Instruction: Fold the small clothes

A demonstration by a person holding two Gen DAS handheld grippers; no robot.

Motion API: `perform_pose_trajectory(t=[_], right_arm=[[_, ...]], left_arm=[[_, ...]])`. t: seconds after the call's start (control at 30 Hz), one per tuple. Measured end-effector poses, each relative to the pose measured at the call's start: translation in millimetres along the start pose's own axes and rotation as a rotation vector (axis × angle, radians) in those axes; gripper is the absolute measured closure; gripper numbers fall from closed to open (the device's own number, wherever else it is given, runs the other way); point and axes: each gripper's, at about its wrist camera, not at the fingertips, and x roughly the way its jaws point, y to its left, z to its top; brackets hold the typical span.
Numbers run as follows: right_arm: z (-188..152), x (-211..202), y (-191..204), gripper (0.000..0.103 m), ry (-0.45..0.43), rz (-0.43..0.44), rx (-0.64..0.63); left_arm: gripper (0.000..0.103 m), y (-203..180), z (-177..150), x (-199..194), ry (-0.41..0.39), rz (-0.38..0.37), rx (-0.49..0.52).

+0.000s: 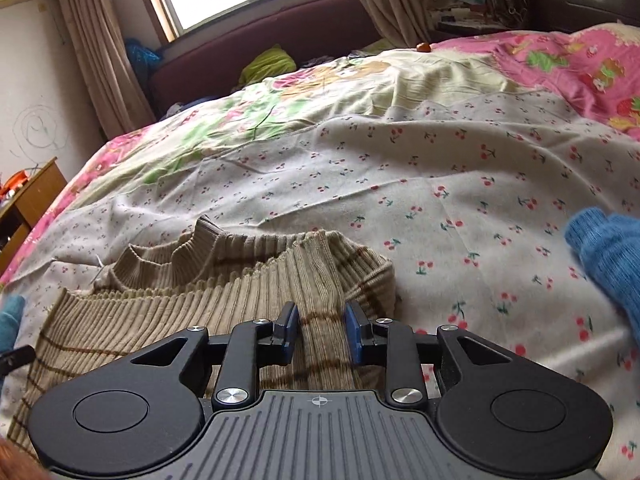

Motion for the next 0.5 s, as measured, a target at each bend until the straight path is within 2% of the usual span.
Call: perform_pose_trajectory(t=[0.03,0.17,0.33,0.37,0.43,0.5], right_arm=[[0,4,1,0.075,0.004,-0.002,-0.006],[3,10,3,0.072,0.008,0.002,-0.015],[6,17,4,0.072,0.015,0.004,-0.035],[6,19,6,0.072,0.017,0.004,-0.045],[8,21,9,0.072,0.024,-0.002,-0.075],[9,22,11,0.079,0.028,-0.012,-0.097]], left_arm=[[0.007,5,2,6,0.01,0.016,-0.007],[0.007,13,4,28,0.05,-0.009,-0.035],[0.007,1,9,35,0.025,-0.018,0.036],[0.011,-2,10,38,0.031,-0.016,0.054],[0.028,-6,11,46,0.053,-0.016,0.076],[0.045,-5,12,47,0.064,-0.049,0.064]])
